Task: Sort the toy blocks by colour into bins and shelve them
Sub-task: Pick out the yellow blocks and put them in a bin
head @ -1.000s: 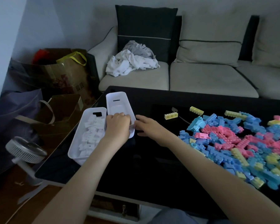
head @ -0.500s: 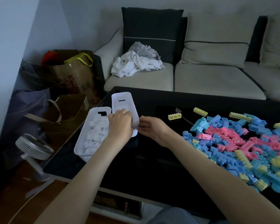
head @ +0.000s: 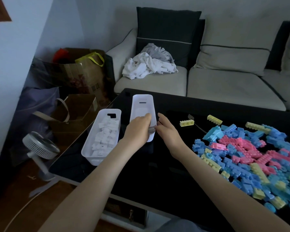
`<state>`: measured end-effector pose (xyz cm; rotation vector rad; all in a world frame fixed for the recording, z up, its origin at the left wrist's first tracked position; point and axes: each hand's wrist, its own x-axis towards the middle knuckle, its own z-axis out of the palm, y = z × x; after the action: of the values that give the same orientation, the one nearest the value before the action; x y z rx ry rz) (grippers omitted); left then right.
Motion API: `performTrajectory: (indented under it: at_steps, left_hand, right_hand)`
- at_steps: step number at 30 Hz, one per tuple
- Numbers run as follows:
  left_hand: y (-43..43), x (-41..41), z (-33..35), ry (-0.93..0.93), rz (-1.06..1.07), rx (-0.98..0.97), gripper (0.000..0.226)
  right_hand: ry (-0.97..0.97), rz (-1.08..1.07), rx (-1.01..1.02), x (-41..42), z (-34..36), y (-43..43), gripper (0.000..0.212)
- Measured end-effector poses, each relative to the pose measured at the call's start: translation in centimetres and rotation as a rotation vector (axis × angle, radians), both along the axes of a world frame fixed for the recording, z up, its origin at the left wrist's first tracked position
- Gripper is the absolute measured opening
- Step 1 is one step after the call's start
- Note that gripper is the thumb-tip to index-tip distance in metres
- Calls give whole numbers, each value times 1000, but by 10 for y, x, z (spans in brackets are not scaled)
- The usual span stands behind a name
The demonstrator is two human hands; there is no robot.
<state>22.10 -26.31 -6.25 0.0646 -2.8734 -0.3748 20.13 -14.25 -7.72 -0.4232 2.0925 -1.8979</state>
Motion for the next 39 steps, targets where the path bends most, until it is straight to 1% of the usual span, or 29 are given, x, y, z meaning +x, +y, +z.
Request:
performTrajectory:
  at_steps: [2,5,7,9,11,13,15,17,19,24,28,29,30,32,34,36,39]
  left_hand:
    - [4,-7,0,41,8,51,18]
    - [12,-14,3,99,3,104,15]
    - [16,-17,6,143,1,97,14]
    - [20,-18,9,212,-15,89,18]
    - [23,-18,14,284,-21,110,17]
    - [23,-15,17,321,-21,115,25]
    - [19,-8,14,353,-18,73,26]
    - [13,3,9,381,5,49,26]
    - [7,12,3,388,-3,50,27]
    - [-4,23,-4,313,-80,41,32]
    - [-6,40,3,226,-137,0,38]
    - [-4,48,5,184,-173,-20,38]
    - [-2,55,6,147,-223,-47,37]
    - [4,68,5,55,-330,-93,28]
    - [9,76,4,-90,-425,-88,17]
    - [11,78,2,-199,-484,-58,14]
    - [11,73,0,-247,-502,-49,24]
  right_hand:
    - [78,-10,6,3,2,3,46]
    - [179,-59,75,0,1,8,57]
    - [220,-95,141,-4,0,9,68]
    - [249,-114,201,-7,-4,10,74]
    - [272,-144,228,-10,-9,11,69]
    - [338,-207,243,-11,-15,13,57]
    - [361,-233,250,-12,-19,13,45]
    - [326,-180,258,-13,-22,12,38]
    - [275,-106,279,-14,-25,7,39]
    - [203,-1,316,-28,-28,-9,51]
    - [148,125,314,-37,-25,-10,81]
    - [143,140,289,-36,-23,-7,82]
    - [143,126,263,-37,-21,-4,81]
    - [114,34,228,-38,-14,5,70]
    - [18,-46,137,-43,-10,18,55]
    - [-91,-18,106,-39,-5,31,52]
    - [-136,81,168,-25,-2,41,48]
